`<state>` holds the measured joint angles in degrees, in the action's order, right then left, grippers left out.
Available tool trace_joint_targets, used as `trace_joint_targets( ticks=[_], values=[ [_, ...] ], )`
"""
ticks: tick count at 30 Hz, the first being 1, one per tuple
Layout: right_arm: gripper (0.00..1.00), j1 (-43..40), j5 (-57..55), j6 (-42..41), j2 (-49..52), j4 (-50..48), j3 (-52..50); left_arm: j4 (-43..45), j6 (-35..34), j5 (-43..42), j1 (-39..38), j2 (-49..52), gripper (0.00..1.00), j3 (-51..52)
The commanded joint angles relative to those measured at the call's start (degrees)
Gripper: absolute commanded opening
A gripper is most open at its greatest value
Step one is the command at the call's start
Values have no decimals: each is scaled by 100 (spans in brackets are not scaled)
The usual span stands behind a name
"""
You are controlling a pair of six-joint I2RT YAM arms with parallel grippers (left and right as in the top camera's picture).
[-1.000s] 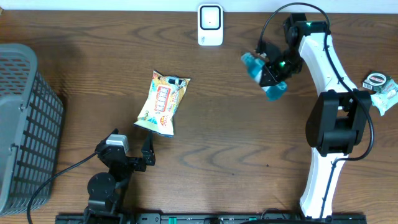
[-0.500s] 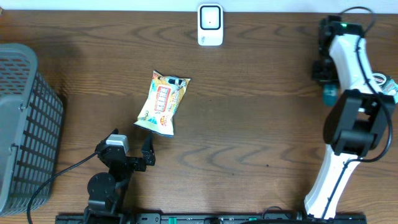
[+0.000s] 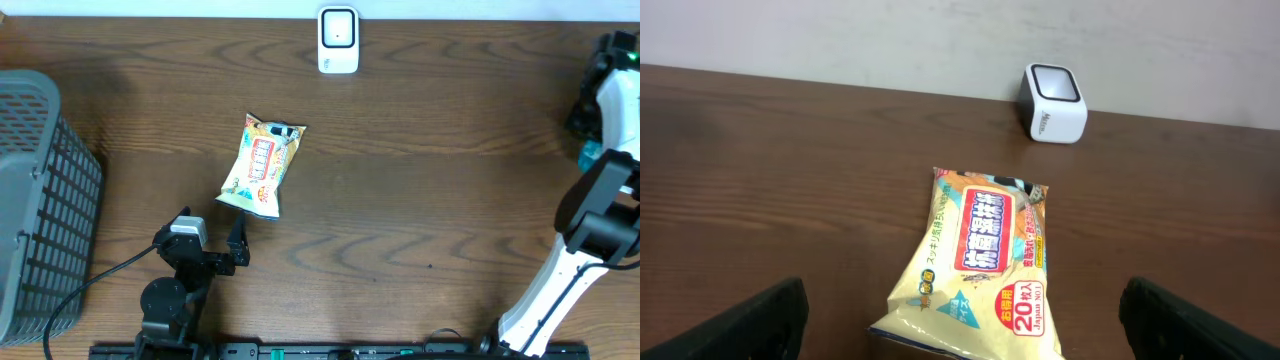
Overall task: Scan the item barcode
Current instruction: 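Carry the Listerine bottle to the right edge and release it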
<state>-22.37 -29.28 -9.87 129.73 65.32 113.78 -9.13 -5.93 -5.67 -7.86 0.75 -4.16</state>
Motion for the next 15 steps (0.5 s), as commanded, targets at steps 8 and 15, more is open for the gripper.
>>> trace_joint_targets(
  ticks=[8, 15],
  values=[
    [99, 2, -13, 306, -181, 144, 59, -136, 57, -33, 24, -13, 98, 94],
    [99, 595, 1987, -577, -719, 79, 98, -136, 57, -33, 24, -13, 98, 94]
  ],
)
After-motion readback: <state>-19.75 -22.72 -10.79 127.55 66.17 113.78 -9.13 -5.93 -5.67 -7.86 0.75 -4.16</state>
